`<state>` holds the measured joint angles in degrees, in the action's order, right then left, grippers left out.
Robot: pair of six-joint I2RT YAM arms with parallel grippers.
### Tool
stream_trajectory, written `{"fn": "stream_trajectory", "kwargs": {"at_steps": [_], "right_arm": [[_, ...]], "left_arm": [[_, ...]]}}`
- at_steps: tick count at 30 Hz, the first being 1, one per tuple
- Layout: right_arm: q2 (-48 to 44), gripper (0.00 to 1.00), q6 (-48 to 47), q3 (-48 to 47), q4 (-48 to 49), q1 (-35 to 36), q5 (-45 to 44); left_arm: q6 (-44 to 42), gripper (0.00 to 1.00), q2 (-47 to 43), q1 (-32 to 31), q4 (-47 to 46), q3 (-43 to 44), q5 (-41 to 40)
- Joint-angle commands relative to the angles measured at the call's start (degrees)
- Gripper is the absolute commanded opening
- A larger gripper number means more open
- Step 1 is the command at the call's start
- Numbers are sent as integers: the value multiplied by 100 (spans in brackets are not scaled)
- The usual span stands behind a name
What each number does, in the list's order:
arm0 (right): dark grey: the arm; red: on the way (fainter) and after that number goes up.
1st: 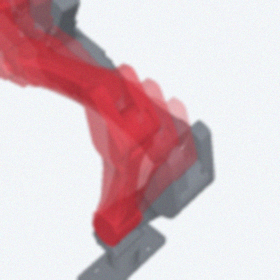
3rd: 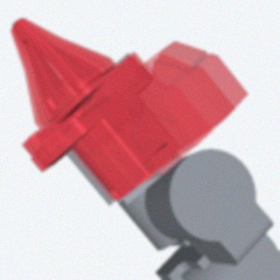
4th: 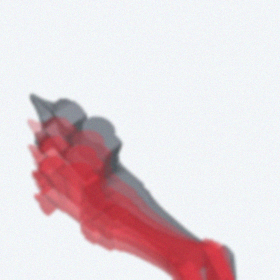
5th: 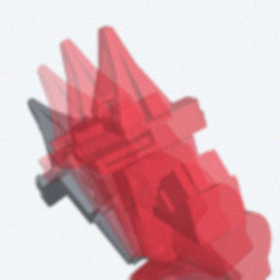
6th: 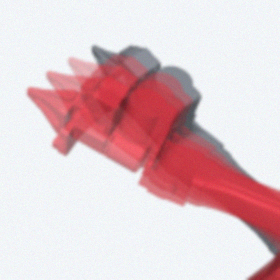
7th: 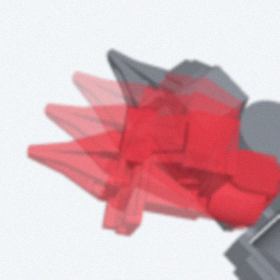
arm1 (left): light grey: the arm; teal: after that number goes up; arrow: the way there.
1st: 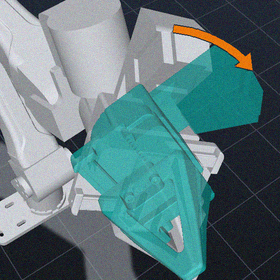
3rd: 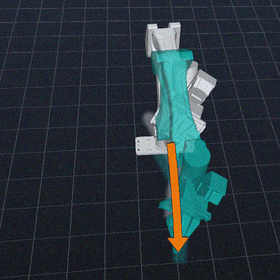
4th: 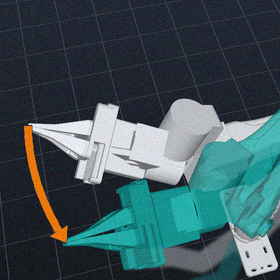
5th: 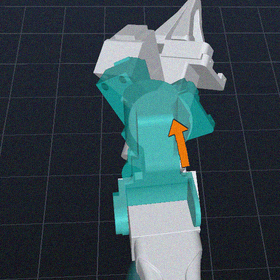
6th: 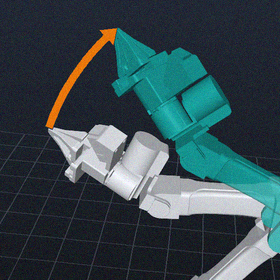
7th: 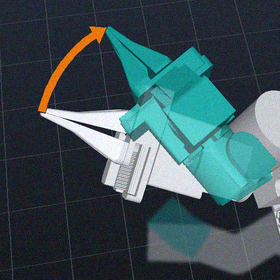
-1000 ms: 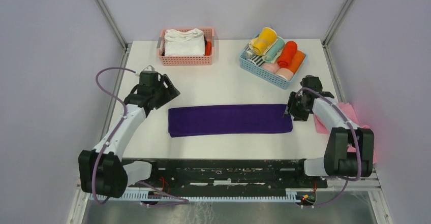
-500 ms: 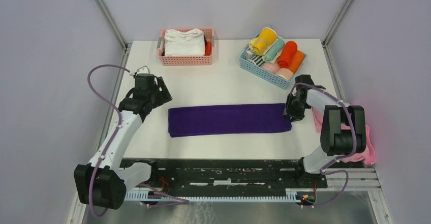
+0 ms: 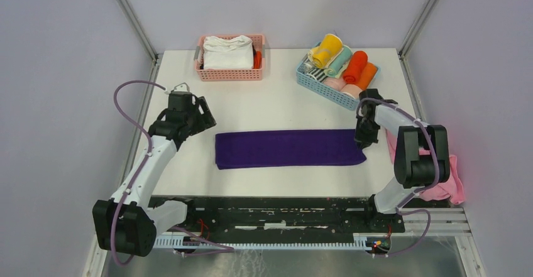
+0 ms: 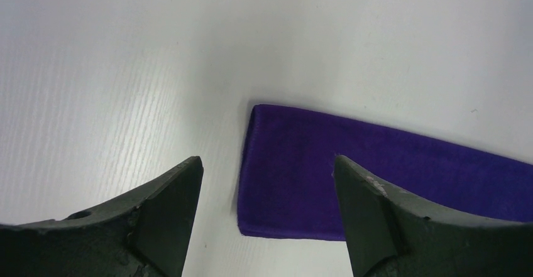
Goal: Roll the towels
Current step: Fold the towel at the center of the board.
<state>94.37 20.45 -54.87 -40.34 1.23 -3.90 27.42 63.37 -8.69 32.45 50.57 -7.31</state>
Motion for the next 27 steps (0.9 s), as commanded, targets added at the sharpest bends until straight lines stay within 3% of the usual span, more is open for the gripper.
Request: {"fn": "stream_trajectory", "kwargs": {"at_steps": [1, 5, 8, 15, 22, 27], "right_arm": [[34, 0, -78, -848, -922, -264, -1918], [103, 0, -67, -1590, -1475, -377, -3286], [54, 0, -42, -1922, -1686, -353, -3583], [-578, 0, -145, -1880, -1592, 645, -1928], [-955, 0, 389, -1721, -1403, 1883, -433], [-859, 0, 861, -1750, -1042, 2717, 17]], "left_arm": [[-350, 82, -10, 29, -344, -66, 617], [-399, 83, 134, 26, -523, -184, 1313], [-348, 81, 311, 19, -654, -260, 1829], [474, 75, 718, -190, -1234, -585, 2919], [1515, 64, 1212, -913, -2159, -1255, 2810], [1817, 56, 1542, -1200, -2742, -1553, 2837]]}}
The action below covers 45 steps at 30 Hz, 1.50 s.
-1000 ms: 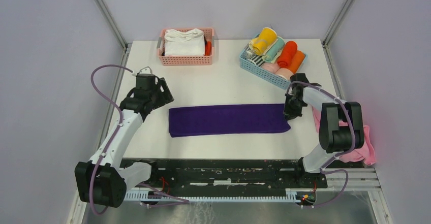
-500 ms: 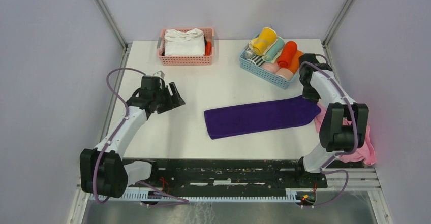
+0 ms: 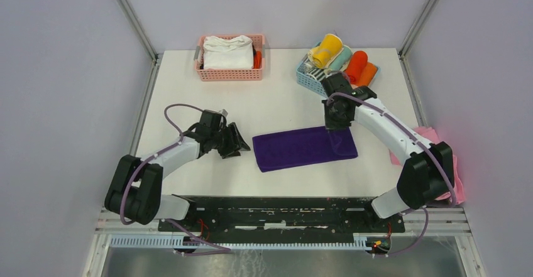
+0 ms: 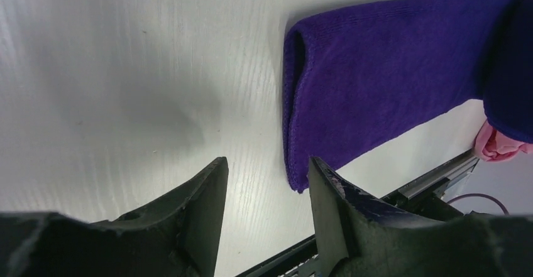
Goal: Roll the towels
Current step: Fold the towel at the center of the board.
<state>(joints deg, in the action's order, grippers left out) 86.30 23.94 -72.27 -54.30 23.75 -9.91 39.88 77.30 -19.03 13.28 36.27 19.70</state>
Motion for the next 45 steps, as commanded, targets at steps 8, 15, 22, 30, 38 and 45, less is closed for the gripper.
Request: {"fn": "stream_trajectory", "kwargs": {"at_steps": [8, 15, 22, 30, 38, 45], "right_arm": [[854, 1, 1056, -823, 394, 1831, 504], [1646, 1, 1616, -1476, 382, 2550, 140], [2119, 5, 1809, -1983, 381, 2888, -1], [2624, 8, 2015, -2043, 675, 3022, 106], [2837, 27, 2073, -1963, 1239, 3056, 607], [1949, 42, 1815, -1400, 1667, 3048, 890]], "left_arm": [[711, 41, 636, -600, -1046, -106, -25], [766, 30, 944, -745, -1215, -223, -148], [758, 23, 1031, -864, -1278, -293, -296], [767, 20, 1065, -905, -1301, -369, -356], [808, 25, 974, -918, -1308, -460, -485], [1056, 35, 543, -912, -1105, -698, -971]]}}
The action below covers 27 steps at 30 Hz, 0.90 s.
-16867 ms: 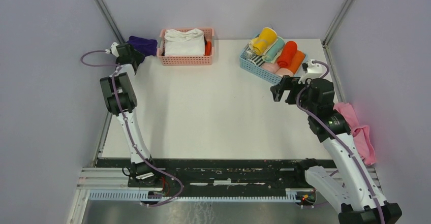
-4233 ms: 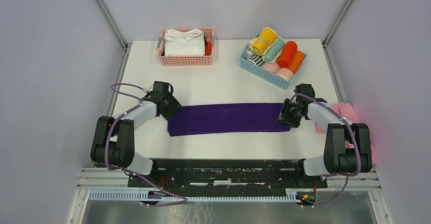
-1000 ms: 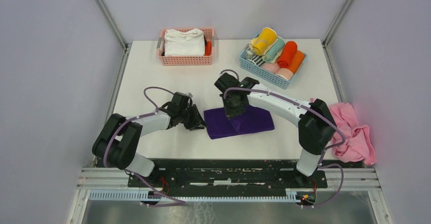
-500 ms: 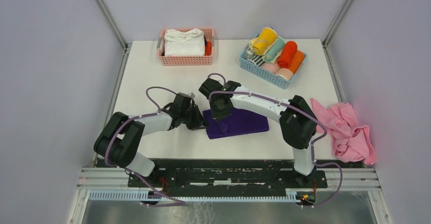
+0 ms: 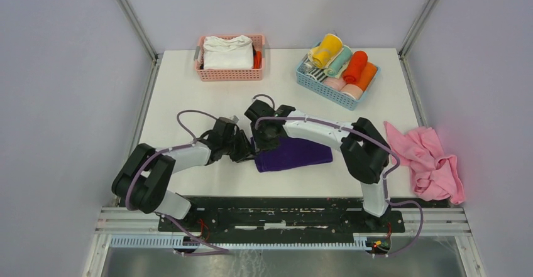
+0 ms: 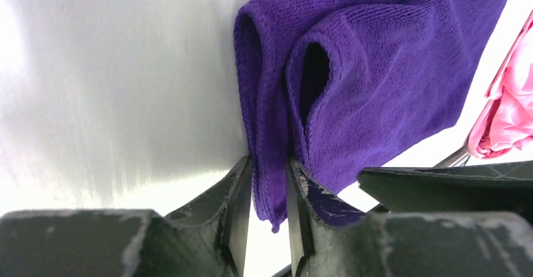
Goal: Roll the towels
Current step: Fold the towel at the center of the board.
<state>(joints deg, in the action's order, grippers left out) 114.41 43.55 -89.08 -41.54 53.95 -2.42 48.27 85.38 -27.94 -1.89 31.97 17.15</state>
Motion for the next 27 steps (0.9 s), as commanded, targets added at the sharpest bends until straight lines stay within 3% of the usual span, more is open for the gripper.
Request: {"fn": "stream_trajectory", "kwargs": {"at_steps": [1, 7, 10, 14, 21, 27], "right_arm": [[-1081, 45, -199, 408, 431, 16, 95], [-2324, 56, -629, 1395, 666, -341, -428], [-2905, 57, -703, 2275, 1006, -839, -298], [-3625, 58, -795, 3309, 1487, -1580, 8], [-4434, 62, -1060, 4199, 1751, -2581, 285], [-4481, 62, -961, 4812, 2307, -3131, 897]], "left_arm": [[240, 39, -368, -19, 489, -289, -842], [180, 54, -1070, -23, 1239, -175, -1466], [116, 56, -1405, -139, 1586, 38, -1575], [251, 56, -1603, -756, 1813, 521, -1844], [407, 53, -751, -1857, 1642, 1651, -2037], [468, 45, 82, -1944, 1317, 1718, -1719]]}}
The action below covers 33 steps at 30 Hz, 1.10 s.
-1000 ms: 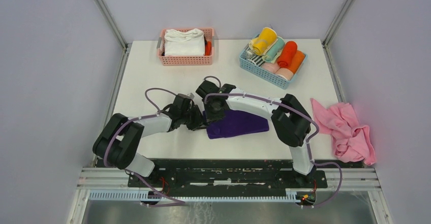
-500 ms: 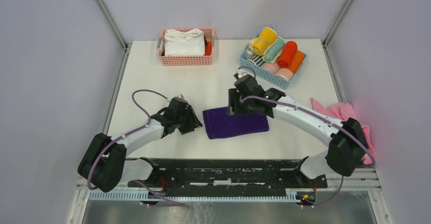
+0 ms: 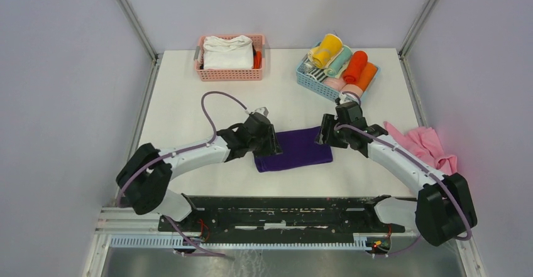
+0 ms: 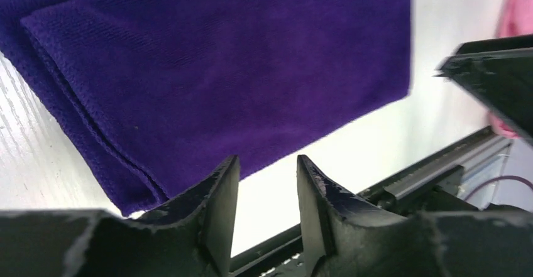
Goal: Roll the towels
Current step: Fold the towel at the center of the board.
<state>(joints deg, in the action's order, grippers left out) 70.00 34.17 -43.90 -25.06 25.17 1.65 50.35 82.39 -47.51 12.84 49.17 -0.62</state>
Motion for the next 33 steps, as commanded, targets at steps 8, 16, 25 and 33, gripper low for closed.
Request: {"fn": "stream_trajectory", "kwargs": {"at_steps": [8, 16, 25, 33], "right_arm": [[440, 62, 98, 790, 1288, -569, 953], [529, 61, 15, 652, 1368, -740, 1219], [1291, 57, 480, 121, 2756, -733, 2250], [2521, 55, 557, -226, 3349, -754, 2404]], "left_arm": [[440, 36, 232, 753, -728, -1397, 286], [437, 48, -950, 1360, -451, -1954, 183], [88, 49, -758, 1694, -762, -1113, 280], [63, 40, 322, 2475, -1516, -1216, 690]]}}
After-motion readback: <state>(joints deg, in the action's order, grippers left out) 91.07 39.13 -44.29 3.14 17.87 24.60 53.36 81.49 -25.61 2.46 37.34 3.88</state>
